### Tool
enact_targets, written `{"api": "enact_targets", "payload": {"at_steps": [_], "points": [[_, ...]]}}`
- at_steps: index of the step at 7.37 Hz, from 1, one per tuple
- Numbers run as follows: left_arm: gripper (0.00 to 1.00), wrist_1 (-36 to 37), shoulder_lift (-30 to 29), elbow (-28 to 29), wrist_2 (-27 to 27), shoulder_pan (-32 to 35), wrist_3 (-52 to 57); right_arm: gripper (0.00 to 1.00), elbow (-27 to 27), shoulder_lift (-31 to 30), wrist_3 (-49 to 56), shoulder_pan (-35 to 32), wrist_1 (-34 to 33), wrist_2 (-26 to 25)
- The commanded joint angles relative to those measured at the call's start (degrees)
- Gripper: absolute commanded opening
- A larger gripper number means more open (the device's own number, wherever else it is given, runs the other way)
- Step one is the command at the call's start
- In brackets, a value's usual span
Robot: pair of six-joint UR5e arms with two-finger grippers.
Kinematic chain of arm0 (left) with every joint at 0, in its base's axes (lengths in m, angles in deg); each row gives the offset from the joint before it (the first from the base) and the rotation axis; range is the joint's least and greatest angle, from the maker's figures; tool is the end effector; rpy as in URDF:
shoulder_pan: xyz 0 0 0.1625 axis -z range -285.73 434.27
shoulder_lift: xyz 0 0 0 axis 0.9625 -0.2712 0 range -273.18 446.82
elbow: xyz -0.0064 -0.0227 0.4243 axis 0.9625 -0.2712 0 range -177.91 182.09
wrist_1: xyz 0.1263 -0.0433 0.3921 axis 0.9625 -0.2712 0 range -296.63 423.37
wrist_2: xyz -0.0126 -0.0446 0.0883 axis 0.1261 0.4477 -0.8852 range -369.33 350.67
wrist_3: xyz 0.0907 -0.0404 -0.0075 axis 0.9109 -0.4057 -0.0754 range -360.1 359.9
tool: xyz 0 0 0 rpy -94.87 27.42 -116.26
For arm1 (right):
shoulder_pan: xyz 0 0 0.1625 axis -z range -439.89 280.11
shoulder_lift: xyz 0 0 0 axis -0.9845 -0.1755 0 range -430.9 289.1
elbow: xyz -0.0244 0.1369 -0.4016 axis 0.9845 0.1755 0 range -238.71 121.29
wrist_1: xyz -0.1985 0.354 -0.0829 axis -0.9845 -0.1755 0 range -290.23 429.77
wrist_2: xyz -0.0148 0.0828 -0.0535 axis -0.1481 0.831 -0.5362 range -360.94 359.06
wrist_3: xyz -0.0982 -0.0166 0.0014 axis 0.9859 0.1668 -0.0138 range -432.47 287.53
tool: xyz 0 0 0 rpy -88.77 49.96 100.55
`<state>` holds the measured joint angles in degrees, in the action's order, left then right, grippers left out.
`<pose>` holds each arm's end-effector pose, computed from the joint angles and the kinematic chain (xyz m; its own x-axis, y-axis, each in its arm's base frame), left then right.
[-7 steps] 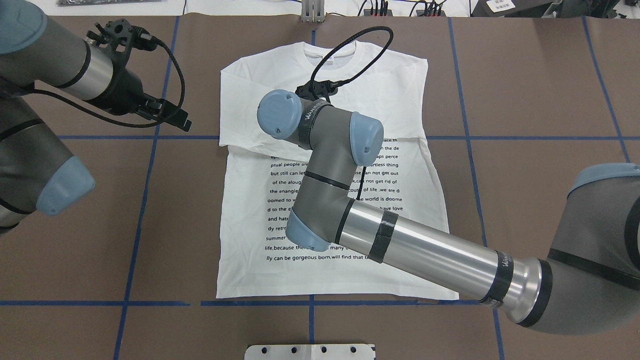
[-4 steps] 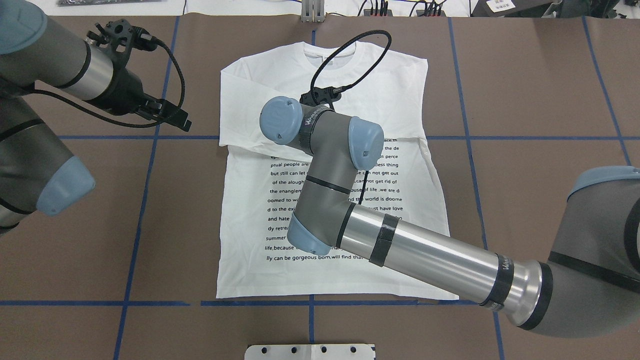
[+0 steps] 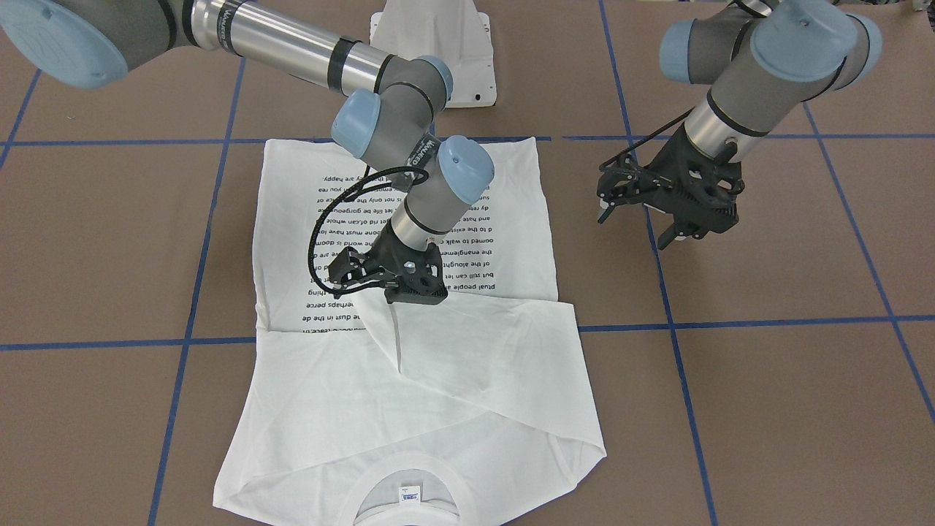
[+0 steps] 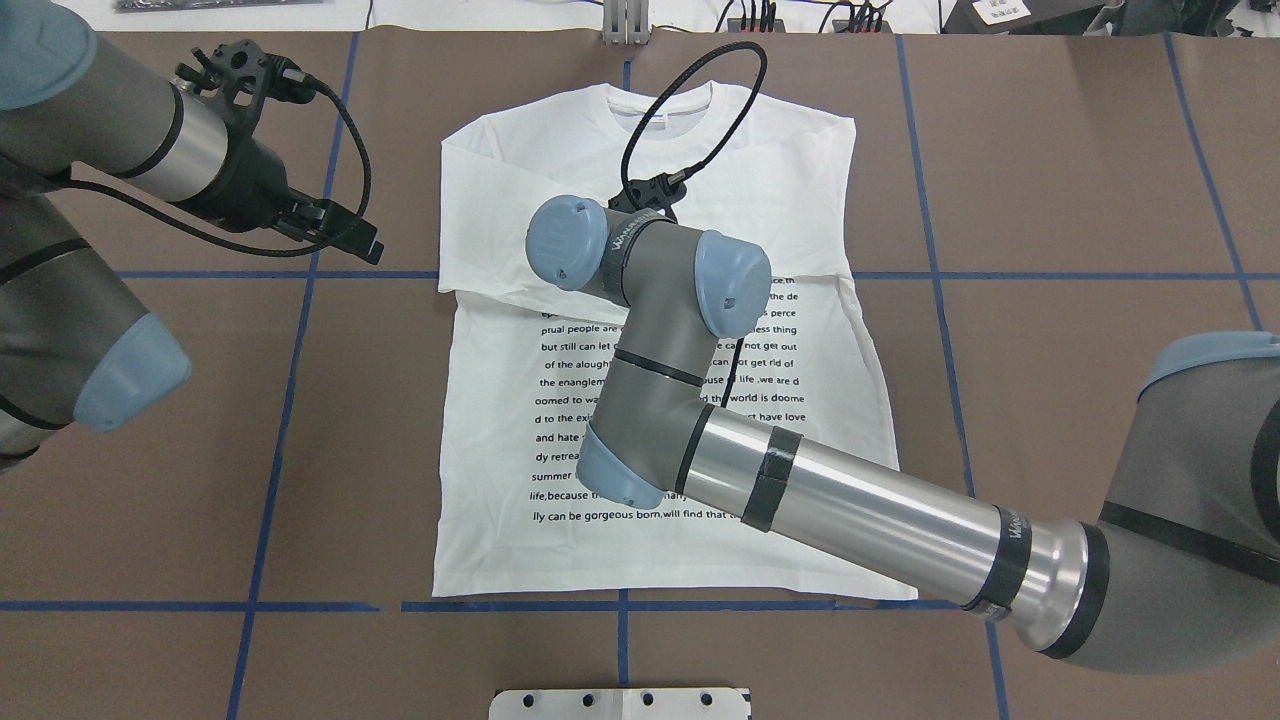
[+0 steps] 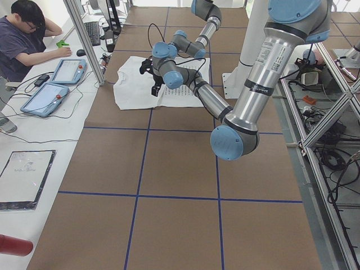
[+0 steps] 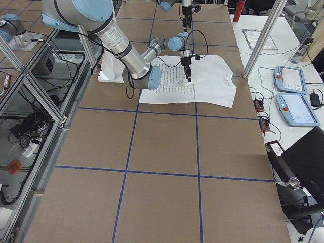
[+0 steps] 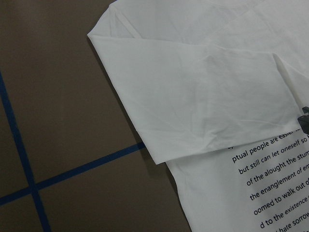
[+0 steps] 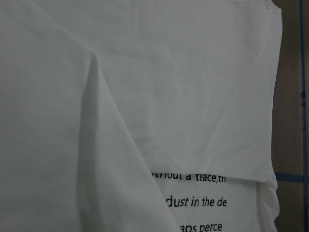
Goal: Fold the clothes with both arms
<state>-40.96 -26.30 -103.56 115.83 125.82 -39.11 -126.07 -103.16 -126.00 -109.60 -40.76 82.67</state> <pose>0.3120 -0.5152 0.2768 0.5100 0.3792 -0.7721 -0.0671 0.9124 0.4038 -0.6247 -0.5227 0.2344 0.9832 -0.1190 0.1384 0.0840 0.9681 0.2362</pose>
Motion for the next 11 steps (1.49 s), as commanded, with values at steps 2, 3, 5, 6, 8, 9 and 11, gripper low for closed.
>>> {"api": "enact_targets", "payload": {"at_steps": [2,3,5,6,8,9,11], "points": [[1.0,0.0,-0.09,-0.26,0.09,-0.06,-0.45,1.0,-4.26,-5.68,11.49,-3.42,-4.26,-3.16],[1.0,0.0,-0.09,-0.52,0.09,0.03,-0.54,1.0,-4.62,-6.5,16.22,-5.17,-4.08,-3.97],[1.0,0.0,-0.09,-0.61,0.09,0.03,-1.24,1.0,-8.37,-8.07,20.65,-7.9,-1.56,-2.41],[1.0,-0.09,-0.26,-0.61,0.0,-0.23,-2.63,1.0,-15.62,-15.05,19.7,-8.69,6.39,4.48],[1.0,-0.18,-0.09,-1.05,-0.53,-0.41,-5.87,1.0,-32.49,-28.43,14.73,-9.49,13.32,12.69],[1.0,-0.18,0.96,-2.53,-0.79,-0.58,-9.12,1.0,-41.27,-33.96,10.51,-9.49,13.41,15.16],[1.0,-0.18,5.78,-9.72,-4.27,-5.3,-15.88,1.0,-54.15,-44.0,-1.17,-7.75,14.8,16.59]]}}
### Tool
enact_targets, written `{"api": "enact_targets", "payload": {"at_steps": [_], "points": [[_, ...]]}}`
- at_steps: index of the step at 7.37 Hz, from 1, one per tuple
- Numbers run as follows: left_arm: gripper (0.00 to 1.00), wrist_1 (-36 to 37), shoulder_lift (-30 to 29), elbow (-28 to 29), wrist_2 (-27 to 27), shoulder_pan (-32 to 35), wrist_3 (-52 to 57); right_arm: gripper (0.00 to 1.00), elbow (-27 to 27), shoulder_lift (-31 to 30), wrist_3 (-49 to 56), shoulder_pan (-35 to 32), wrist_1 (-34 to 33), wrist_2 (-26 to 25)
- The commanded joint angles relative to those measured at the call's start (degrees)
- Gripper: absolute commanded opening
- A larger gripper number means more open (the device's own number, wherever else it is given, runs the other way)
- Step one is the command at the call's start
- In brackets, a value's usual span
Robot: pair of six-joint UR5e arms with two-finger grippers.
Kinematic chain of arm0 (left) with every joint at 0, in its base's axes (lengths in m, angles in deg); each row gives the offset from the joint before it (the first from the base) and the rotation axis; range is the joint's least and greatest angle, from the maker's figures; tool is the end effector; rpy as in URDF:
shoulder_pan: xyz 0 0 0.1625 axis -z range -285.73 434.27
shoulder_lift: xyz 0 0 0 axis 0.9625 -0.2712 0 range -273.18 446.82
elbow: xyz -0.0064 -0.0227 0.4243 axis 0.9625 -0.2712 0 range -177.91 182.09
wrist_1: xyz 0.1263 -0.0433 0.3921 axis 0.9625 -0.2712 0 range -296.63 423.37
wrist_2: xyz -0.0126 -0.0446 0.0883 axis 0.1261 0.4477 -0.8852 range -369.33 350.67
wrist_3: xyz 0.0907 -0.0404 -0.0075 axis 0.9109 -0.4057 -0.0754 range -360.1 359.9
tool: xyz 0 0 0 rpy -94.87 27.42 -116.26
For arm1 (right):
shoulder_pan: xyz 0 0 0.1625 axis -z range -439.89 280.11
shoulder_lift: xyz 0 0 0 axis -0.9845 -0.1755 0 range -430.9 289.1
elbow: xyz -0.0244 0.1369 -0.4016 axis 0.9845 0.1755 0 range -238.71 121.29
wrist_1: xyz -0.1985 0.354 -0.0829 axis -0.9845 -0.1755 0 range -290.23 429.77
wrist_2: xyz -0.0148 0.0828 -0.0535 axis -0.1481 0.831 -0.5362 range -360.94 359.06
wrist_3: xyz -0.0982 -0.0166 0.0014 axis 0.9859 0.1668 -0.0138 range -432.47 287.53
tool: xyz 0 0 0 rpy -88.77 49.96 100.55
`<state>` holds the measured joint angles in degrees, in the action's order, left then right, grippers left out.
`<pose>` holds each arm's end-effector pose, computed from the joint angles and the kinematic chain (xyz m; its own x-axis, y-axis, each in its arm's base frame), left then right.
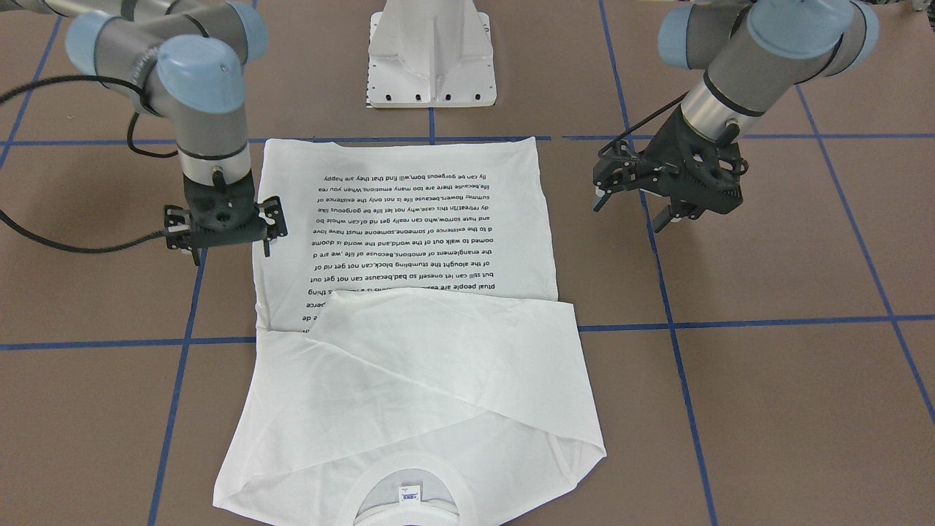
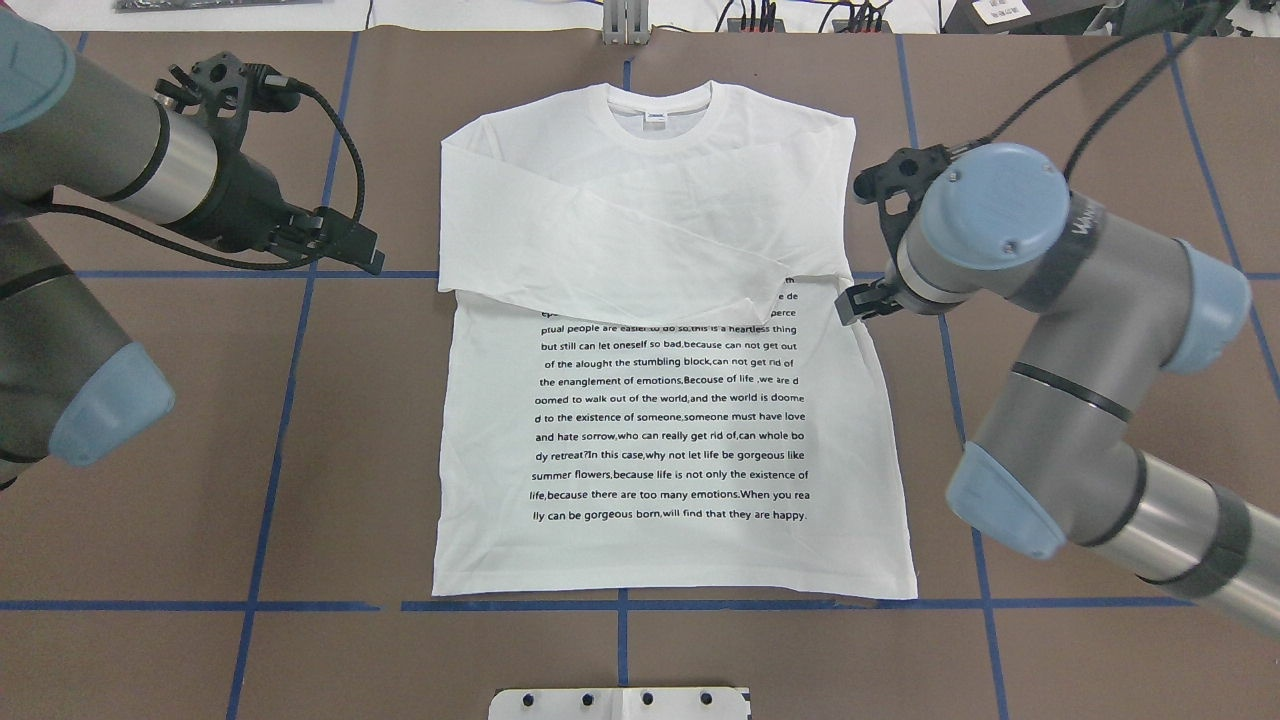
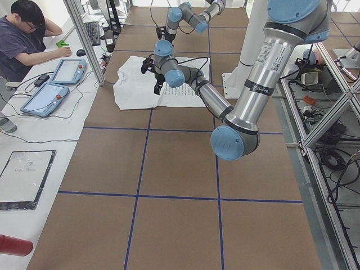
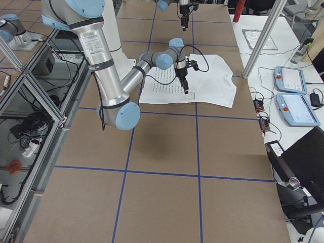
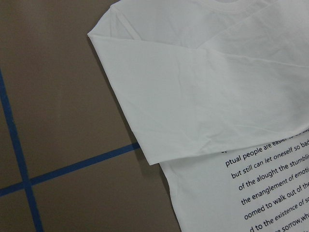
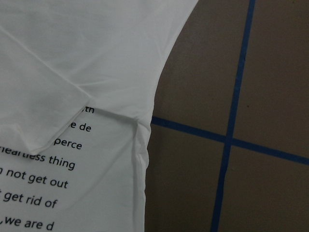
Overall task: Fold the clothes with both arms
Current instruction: 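Lower both grippers to the shirt's hem corners nearest the robot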
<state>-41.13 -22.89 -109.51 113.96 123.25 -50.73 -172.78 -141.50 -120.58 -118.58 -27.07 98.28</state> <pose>0.3100 -0.4762 0.2679 0.4961 0.2374 -0.8352 0.0235 0.9579 0.2863 -0.3672 -0.4444 0.3128 0.8284 -0.1809 0.5301 0.0144 0.9530 0.3026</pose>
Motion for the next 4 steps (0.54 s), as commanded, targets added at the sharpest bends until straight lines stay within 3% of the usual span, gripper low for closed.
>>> {"api": "enact_targets", "payload": {"at_steps": [1,2,3,4], "points": [[1.0,0.0,3.78,-5.54,-6.71,-7.36,-9.0,1.0,-8.17,-10.65,-12.12,4.03,10.26,0.98],[1.0,0.0,3.97,-5.73,-10.4,-11.33,-13.13,1.0,-8.18,-16.27,-16.44,6.5,20.19,0.37],[1.0,0.0,4.58,-5.82,-15.75,-16.5,-17.87,1.0,-9.31,-19.02,-21.18,9.48,22.64,-0.42],[1.0,-0.09,4.85,-5.73,-18.67,-20.73,-21.84,1.0,-9.41,-19.48,-23.66,14.12,22.57,-5.3]]}}
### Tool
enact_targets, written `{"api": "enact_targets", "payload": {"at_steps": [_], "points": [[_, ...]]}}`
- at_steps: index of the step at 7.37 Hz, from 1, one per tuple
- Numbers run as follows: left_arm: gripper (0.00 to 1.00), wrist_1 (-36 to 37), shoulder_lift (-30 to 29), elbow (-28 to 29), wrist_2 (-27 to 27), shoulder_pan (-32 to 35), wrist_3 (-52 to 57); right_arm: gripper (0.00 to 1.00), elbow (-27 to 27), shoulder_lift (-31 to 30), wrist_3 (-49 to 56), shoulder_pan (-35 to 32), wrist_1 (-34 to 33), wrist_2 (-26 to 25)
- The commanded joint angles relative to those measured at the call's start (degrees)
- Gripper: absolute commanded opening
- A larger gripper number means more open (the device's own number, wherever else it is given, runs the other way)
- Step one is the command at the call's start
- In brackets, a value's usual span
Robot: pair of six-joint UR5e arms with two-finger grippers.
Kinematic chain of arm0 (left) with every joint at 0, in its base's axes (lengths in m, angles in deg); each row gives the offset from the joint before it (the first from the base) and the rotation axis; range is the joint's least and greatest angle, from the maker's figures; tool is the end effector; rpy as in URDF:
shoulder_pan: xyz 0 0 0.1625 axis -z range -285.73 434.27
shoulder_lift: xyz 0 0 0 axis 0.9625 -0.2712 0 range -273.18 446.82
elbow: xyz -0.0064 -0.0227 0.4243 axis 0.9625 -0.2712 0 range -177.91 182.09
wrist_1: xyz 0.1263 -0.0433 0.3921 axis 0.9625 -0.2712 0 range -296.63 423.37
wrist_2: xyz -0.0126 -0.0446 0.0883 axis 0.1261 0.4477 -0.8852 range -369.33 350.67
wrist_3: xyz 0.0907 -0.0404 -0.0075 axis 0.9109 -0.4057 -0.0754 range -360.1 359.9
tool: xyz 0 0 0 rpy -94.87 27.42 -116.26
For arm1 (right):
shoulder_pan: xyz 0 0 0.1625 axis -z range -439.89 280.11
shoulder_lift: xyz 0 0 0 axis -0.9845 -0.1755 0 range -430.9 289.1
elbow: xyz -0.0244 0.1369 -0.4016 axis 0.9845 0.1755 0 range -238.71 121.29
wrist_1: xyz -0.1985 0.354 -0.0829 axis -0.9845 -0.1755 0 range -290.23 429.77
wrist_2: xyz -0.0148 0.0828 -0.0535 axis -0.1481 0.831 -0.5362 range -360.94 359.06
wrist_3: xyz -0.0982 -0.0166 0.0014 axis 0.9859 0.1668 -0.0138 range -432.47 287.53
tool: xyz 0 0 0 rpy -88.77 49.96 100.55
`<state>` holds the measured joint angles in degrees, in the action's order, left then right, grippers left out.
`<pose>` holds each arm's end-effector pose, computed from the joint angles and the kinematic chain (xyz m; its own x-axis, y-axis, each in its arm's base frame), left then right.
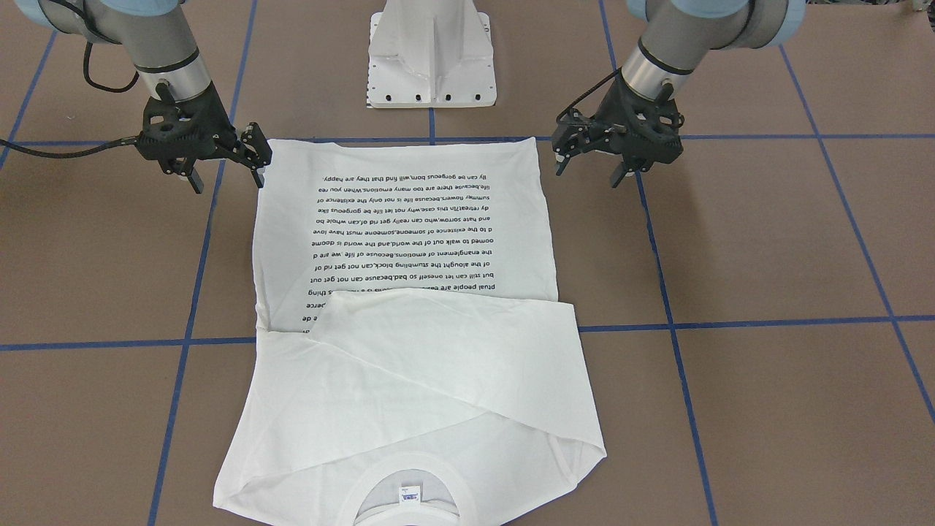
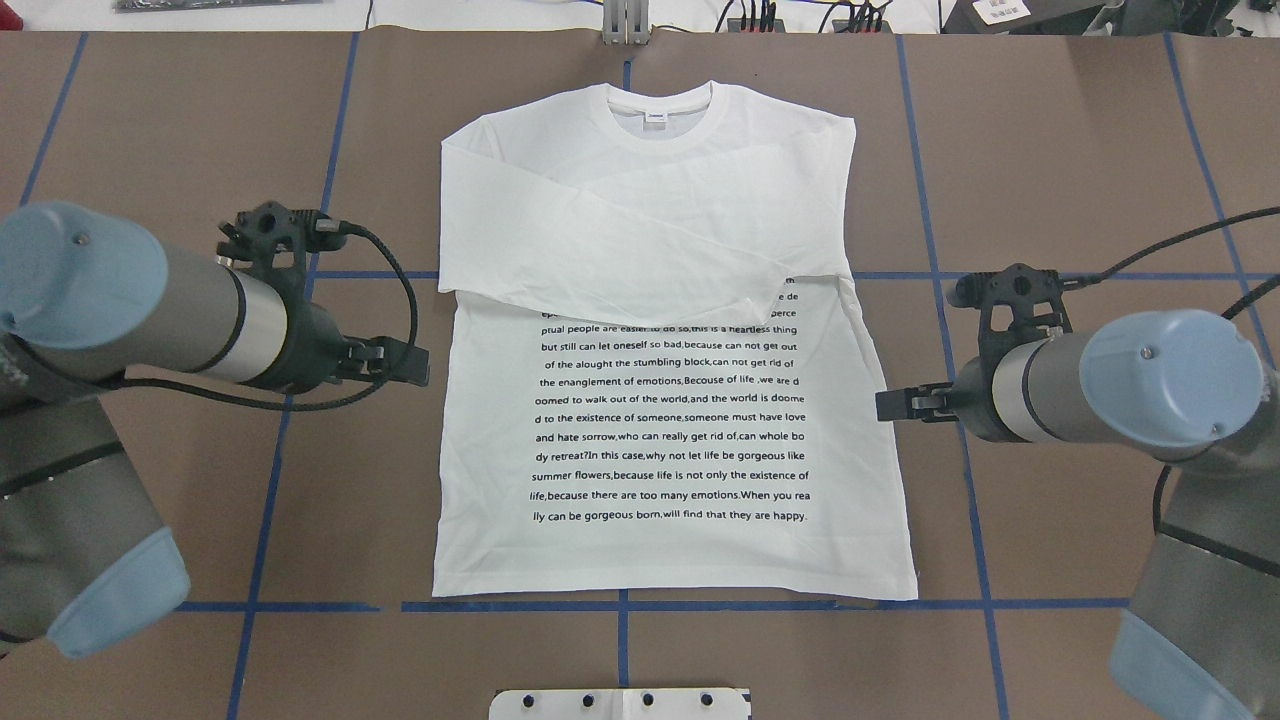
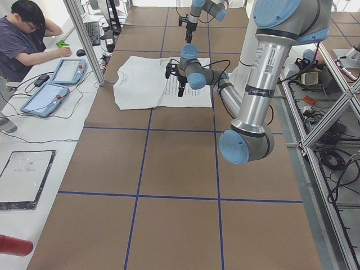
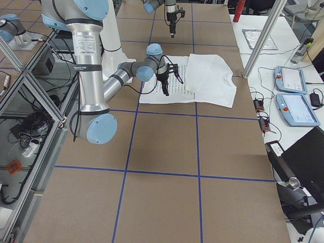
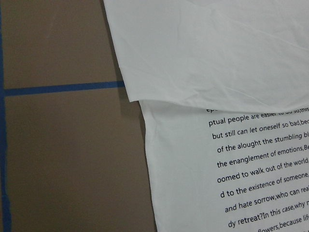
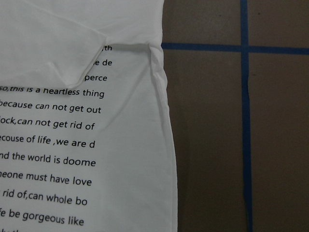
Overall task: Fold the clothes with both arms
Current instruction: 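Lower both grippers to the shirt's hem corners nearest the robot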
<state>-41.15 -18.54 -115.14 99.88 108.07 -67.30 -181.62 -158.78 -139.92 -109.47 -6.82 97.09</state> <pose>0.3881 -0.3808 0.2741 0.5305 0.0851 -0.8434 0.0980 0.9821 0.1607 -0.3557 -0.3391 0.3528 0.6853 -0.0476 0.7267 -0.1462 0.9686 0.2013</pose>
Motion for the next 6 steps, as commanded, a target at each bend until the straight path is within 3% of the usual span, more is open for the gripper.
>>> {"api": "enact_targets", "payload": {"at_steps": [1,3,6], "points": [[1.0,-0.07,1.03,0.42,-6.45,-10.29,-9.83,1.0,-0.57,-2.3,-5.57,7.84,1.97,-6.6],[0.97,-0.68,0.95,4.53,-11.82,-15.34,-14.17,1.0,-0.05,-2.3,-5.58,8.31,1.97,-6.8],[0.65,-0.42,0.94,4.73,-11.74,-17.19,-13.92,1.0,-0.05,-2.3,-5.58,8.4,1.97,-6.8]]}}
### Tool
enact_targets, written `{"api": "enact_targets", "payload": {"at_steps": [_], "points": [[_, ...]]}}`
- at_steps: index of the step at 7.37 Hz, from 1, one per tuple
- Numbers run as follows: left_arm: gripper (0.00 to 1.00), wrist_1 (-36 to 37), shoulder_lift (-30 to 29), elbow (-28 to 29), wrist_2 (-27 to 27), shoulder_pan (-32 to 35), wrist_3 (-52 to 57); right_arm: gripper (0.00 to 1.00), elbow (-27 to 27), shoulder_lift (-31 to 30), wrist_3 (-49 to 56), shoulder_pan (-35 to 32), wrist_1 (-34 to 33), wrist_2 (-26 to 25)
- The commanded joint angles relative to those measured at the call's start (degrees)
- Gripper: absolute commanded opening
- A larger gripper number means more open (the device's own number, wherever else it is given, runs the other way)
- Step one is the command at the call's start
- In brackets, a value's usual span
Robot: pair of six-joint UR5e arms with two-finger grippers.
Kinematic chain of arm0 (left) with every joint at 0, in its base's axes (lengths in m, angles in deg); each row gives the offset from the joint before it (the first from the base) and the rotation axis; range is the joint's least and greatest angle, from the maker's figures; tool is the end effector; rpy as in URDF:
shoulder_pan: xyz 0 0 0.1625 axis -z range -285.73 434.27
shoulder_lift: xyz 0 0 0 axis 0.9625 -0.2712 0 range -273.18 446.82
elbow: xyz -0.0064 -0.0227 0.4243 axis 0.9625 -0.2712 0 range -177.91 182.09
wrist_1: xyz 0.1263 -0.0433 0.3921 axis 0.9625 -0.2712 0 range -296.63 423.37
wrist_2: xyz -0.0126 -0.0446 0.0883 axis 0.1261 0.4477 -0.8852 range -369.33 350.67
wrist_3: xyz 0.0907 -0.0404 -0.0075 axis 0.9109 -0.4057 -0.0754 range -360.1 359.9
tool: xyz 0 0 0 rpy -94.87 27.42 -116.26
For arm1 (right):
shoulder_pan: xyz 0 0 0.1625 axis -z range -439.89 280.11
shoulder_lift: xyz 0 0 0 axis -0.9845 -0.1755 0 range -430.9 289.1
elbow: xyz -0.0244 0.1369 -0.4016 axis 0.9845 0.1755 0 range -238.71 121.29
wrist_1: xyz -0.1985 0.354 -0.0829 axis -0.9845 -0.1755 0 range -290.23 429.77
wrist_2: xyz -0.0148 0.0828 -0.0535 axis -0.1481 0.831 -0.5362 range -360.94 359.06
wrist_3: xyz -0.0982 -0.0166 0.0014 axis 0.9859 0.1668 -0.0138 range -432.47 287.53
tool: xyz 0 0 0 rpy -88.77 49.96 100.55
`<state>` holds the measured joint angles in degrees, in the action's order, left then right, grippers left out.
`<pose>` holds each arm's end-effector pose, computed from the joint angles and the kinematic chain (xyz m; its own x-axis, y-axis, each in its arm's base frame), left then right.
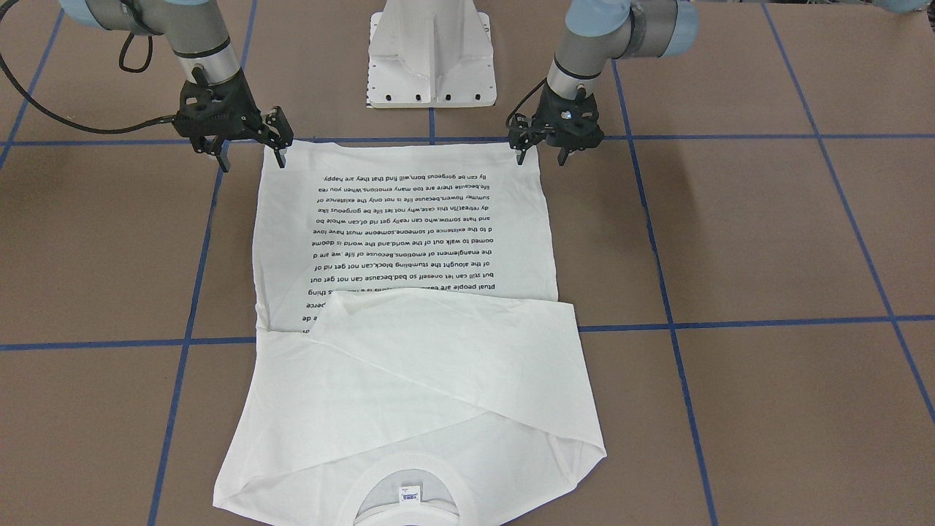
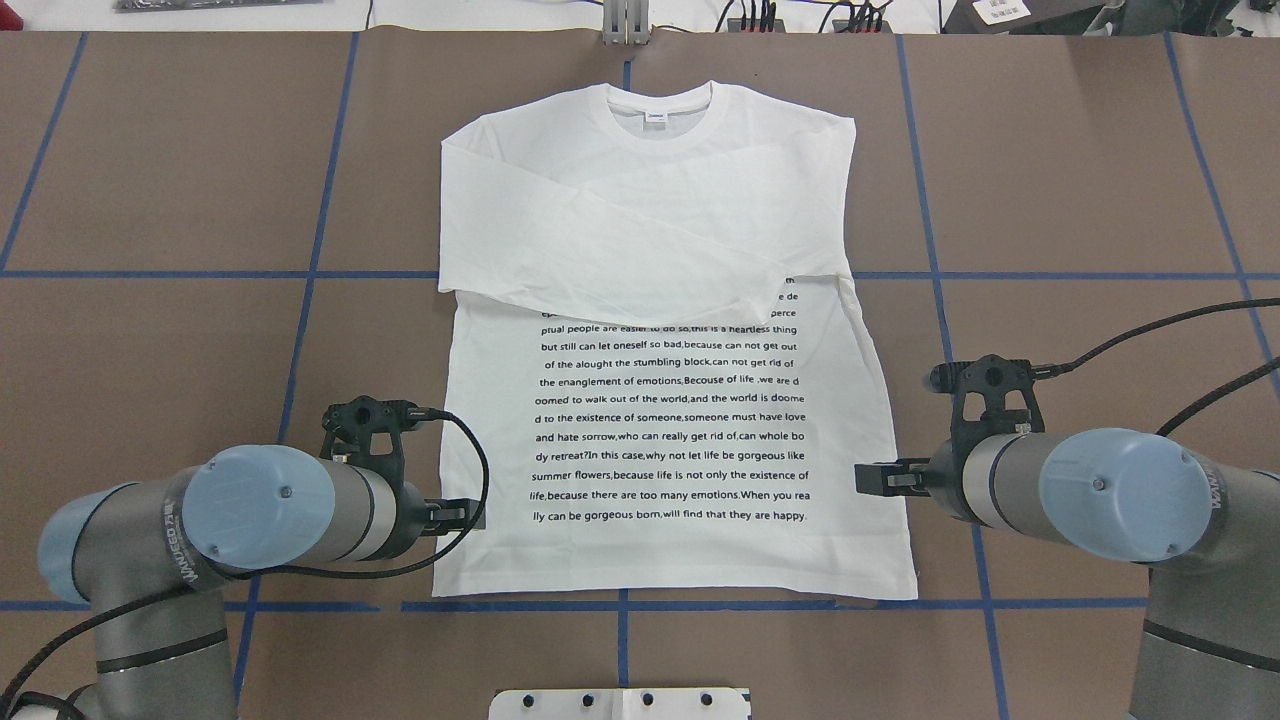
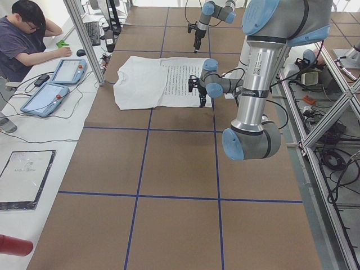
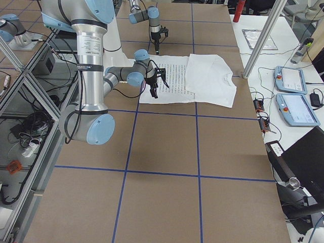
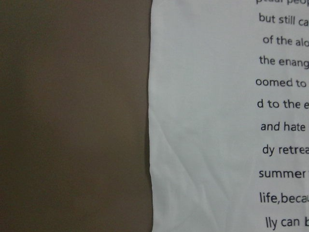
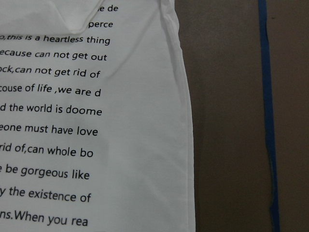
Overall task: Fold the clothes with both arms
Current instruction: 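Lower both grippers to the shirt's hem corners nearest the robot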
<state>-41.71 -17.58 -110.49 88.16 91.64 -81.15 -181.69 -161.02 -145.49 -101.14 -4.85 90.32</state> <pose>0.4967 -0.2815 0.3202 0.6103 -0.0294 -0.7916 0.1044 0.9936 0.0436 -0.3897 -0.2922 0.3665 0.6949 -0.0430 0.7178 -0.1507 0.9674 0.2038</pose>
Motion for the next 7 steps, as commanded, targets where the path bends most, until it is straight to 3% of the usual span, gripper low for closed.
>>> {"api": "enact_targets", "payload": {"at_steps": [1,7], "points": [[0.59,0.49,-0.02,-0.01,0.15,-1.2,-0.08,1.0,0.02,-0.06,-0.01,-0.03,0.0,-0.02],[0.48,0.84,0.34,0.08,0.24,-2.87,-0.43,1.0,0.81,0.03,-0.01,0.15,0.09,-0.02]]}}
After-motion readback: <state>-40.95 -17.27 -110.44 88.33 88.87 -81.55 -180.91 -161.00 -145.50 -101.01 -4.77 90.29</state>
